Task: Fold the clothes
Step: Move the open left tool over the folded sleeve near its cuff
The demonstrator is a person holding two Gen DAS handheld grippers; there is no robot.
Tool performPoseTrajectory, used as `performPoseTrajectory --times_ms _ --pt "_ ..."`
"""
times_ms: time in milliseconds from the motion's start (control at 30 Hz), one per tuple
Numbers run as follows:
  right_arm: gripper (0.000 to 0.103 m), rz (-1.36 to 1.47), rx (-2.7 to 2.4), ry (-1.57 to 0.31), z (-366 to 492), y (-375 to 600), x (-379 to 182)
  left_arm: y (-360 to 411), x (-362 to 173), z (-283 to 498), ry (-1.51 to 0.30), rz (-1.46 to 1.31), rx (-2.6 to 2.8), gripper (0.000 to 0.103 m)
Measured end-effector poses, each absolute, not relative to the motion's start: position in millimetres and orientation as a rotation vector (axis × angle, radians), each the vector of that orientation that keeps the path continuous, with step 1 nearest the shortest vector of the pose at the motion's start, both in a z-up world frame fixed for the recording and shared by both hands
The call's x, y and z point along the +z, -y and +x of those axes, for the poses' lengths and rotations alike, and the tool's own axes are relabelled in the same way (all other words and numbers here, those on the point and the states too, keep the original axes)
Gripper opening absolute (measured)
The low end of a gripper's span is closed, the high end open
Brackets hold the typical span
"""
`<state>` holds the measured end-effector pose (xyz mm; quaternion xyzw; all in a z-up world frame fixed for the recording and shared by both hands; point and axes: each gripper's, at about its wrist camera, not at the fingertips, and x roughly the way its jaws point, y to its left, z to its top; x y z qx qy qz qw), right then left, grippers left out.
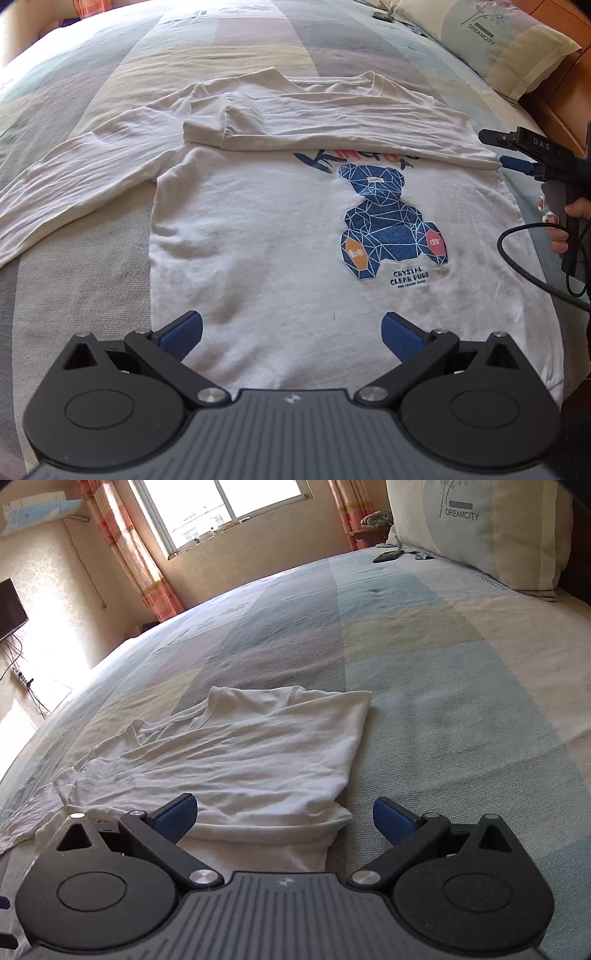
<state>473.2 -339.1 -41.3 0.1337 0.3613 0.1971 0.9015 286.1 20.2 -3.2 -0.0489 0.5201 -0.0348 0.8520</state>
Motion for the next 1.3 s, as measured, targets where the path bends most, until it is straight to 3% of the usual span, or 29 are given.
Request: performPoseTrajectory --times_ms 400,700,1067,1300 --pt "0.103 0.19 0.471 -0.675 450 289 -8 -49 -5 288 -1.058 -0.115 -0.108 0.102" --pt "0.103 0.115 0.358 -0.805 428 262 -22 -93 -3 287 -1.031 -0.168 -0.14 0.102" --pt "0.103 0.012 0.337 -0.924 336 194 -44 -91 24 418 -0.746 0.003 -0.475 0.102" --pt "0.103 0.0 0.209 -0.932 329 183 -47 -99 -38 472 -0.929 -0.149 -0.438 0.102"
